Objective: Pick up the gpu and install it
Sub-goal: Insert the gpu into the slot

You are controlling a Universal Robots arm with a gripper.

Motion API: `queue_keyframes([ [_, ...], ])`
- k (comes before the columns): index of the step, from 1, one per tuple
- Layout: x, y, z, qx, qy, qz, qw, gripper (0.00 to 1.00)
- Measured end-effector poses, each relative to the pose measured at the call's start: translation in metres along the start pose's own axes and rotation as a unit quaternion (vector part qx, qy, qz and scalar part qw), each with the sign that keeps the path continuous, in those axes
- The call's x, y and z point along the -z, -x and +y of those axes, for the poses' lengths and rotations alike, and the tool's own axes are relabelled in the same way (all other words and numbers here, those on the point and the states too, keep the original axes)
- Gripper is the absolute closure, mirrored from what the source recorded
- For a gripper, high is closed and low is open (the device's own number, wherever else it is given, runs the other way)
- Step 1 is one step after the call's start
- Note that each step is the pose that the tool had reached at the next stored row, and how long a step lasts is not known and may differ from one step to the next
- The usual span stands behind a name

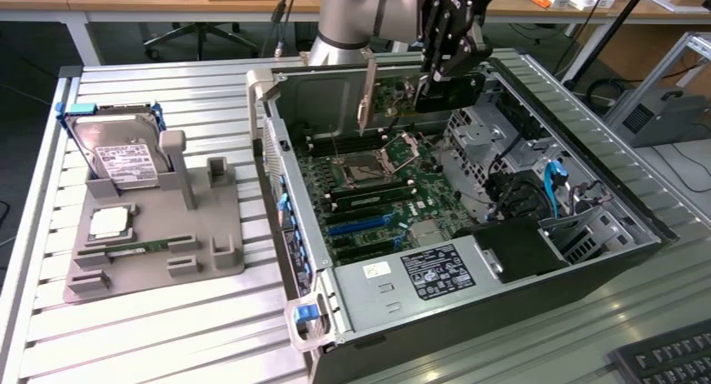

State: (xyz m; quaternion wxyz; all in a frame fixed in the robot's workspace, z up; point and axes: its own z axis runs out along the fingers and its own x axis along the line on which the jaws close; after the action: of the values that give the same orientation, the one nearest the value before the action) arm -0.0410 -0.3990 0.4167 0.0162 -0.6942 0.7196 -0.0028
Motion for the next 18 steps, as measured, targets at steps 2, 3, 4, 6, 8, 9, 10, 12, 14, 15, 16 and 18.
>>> queue_keyframes([
  [2, -0.0006, 0.0000, 0.0000, 0.000, 0.0125, 0.0001, 0.9999, 0.73],
  [3, -0.0008, 0.0000, 0.0000, 0.000, 0.0164, 0.0003, 0.9999, 0.73],
  [4, -0.0010, 0.0000, 0.0000, 0.000, 0.0182, 0.0004, 0.9998, 0.73],
  [6, -0.0011, 0.0000, 0.0001, 0.000, 0.0200, 0.0005, 0.9998, 0.73],
  [8, -0.0012, 0.0000, 0.0000, 0.000, 0.0201, 0.0004, 0.9998, 0.73],
  [9, -0.0012, 0.0000, 0.0000, 0.000, 0.0201, 0.0005, 0.9998, 0.73],
  [10, -0.0013, 0.0000, 0.0000, 0.000, 0.0201, 0.0004, 0.9998, 0.73],
  [12, -0.0013, -0.0002, 0.0001, 0.000, 0.0201, 0.0004, 0.9998, 0.73],
  [14, -0.0013, -0.0018, 0.0001, 0.000, 0.0201, 0.0004, 0.9998, 0.73],
  [15, -0.0014, -0.0025, 0.0001, 0.000, 0.0201, 0.0004, 0.9998, 0.73],
  [16, -0.0015, -0.0035, 0.0001, 0.000, 0.0201, 0.0004, 0.9998, 0.73],
  [18, -0.0015, -0.0047, 0.0001, 0.000, 0.0201, 0.0004, 0.9998, 0.73],
])
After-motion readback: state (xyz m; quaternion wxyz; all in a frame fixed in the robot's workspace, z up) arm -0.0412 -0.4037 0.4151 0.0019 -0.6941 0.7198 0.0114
